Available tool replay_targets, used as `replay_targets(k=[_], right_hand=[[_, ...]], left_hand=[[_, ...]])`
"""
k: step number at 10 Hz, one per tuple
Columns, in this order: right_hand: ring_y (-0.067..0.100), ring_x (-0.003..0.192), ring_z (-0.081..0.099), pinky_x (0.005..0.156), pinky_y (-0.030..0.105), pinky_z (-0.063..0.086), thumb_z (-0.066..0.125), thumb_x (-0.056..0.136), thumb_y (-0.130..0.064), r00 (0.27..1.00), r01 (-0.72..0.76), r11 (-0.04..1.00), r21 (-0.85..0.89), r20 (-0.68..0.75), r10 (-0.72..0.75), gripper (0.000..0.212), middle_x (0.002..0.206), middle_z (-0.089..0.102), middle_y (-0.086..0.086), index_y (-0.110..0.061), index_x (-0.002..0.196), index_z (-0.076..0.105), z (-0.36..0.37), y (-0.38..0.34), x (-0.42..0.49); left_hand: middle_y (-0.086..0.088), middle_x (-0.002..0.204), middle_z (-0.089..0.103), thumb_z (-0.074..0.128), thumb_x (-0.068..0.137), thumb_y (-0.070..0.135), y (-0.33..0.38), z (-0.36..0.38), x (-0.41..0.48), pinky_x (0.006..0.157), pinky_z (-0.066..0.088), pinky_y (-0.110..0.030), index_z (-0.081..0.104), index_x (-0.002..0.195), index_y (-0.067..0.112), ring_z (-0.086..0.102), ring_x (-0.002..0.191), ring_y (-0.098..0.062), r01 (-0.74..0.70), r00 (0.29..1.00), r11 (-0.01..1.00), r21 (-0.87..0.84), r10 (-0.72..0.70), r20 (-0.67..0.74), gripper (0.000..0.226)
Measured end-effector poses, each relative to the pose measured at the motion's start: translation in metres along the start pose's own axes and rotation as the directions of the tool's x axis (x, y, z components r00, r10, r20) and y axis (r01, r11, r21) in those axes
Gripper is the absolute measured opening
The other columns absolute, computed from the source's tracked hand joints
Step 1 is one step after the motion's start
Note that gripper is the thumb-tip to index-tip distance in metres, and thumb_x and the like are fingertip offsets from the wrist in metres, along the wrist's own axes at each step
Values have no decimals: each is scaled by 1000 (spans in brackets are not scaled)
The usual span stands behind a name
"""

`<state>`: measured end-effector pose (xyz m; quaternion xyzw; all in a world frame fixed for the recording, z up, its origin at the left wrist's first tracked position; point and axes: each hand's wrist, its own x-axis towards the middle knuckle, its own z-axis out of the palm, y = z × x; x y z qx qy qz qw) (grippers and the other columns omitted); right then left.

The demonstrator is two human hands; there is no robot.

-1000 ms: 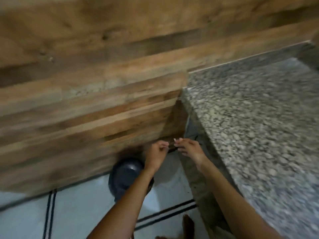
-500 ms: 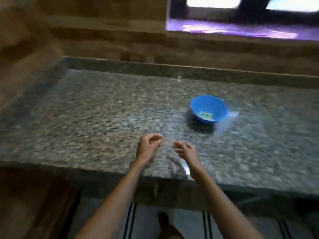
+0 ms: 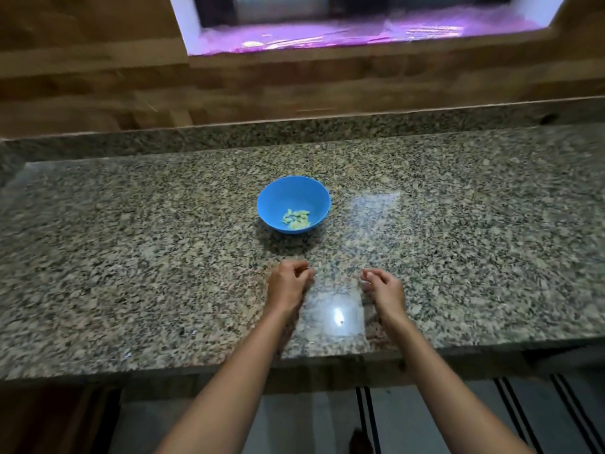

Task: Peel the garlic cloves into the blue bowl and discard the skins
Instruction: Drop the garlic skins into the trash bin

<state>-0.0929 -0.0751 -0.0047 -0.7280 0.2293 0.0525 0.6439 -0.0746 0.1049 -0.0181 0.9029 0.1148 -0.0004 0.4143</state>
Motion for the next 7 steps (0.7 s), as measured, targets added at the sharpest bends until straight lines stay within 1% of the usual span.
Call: replay_targets(k=[1, 2, 3, 4, 5, 6, 7], right_hand=[[14, 74, 58, 69, 22, 47, 49, 94, -5, 999, -45, 997, 60, 26, 43, 15, 85, 64, 6, -5, 98, 63, -10, -2, 13], [11, 64, 52, 62, 20, 42, 50, 93, -6, 996, -78, 992, 97, 51, 74, 17, 76, 61, 3, 0, 102, 63, -14, 1, 23], [18, 74, 56, 67, 26, 44, 50, 94, -9, 992, -99, 990, 103, 83, 90, 15, 84, 64, 9, -6, 96, 65, -12, -4, 26], [19, 84, 59, 69, 24, 46, 49, 95, -11, 990, -91, 990, 109, 119, 78, 16, 95, 66, 11, -7, 96, 65, -10, -19, 28], [19, 91, 59, 79, 29, 48, 48, 95, -12, 985, -29, 999, 46, 170, 21, 17, 100, 65, 9, -9, 94, 65, -5, -42, 34], [23, 94, 60, 87, 35, 48, 46, 96, -16, 979, 7, 1000, 9, 205, -9, 19, 101, 66, 8, -10, 97, 64, -2, -54, 43], [24, 95, 61, 86, 36, 49, 47, 96, -18, 972, 16, 1000, -23, 235, -10, 18, 102, 67, 9, -11, 97, 65, -2, -56, 47]], left_hand=[[-3, 97, 71, 67, 85, 36, 18, 21, 4, 76, 49, -30, 72, 100, 17, 64, 90, -20, -59, 998, 988, 145, 58, 10, 25], [-6, 85, 67, 60, 89, 27, 27, 31, 12, 65, 43, -30, 67, 81, 14, 62, 82, -23, -104, 995, 944, 313, 103, 19, 17], [-6, 87, 70, 58, 90, 14, 36, 28, 11, 67, 46, -28, 72, 86, 10, 64, 81, -21, -162, 986, 936, 313, 164, 20, 15], [1, 90, 68, 62, 88, 7, 65, 4, 18, 70, 45, -7, 72, 98, 5, 62, 79, -11, -235, 952, 972, 29, 236, -193, 14], [-1, 89, 71, 62, 88, 8, 87, -27, 61, 66, 43, -7, 73, 98, 5, 66, 77, -15, -182, 916, 983, -23, 161, -367, 15], [-10, 96, 73, 61, 89, 8, 82, -36, 98, 77, 48, -21, 73, 100, 5, 67, 87, -19, -69, 970, 994, 87, 87, -226, 17], [-9, 106, 71, 57, 90, 5, 75, -34, 109, 91, 51, -29, 71, 106, 7, 66, 97, -20, -12, 989, 989, 150, 33, -143, 21]])
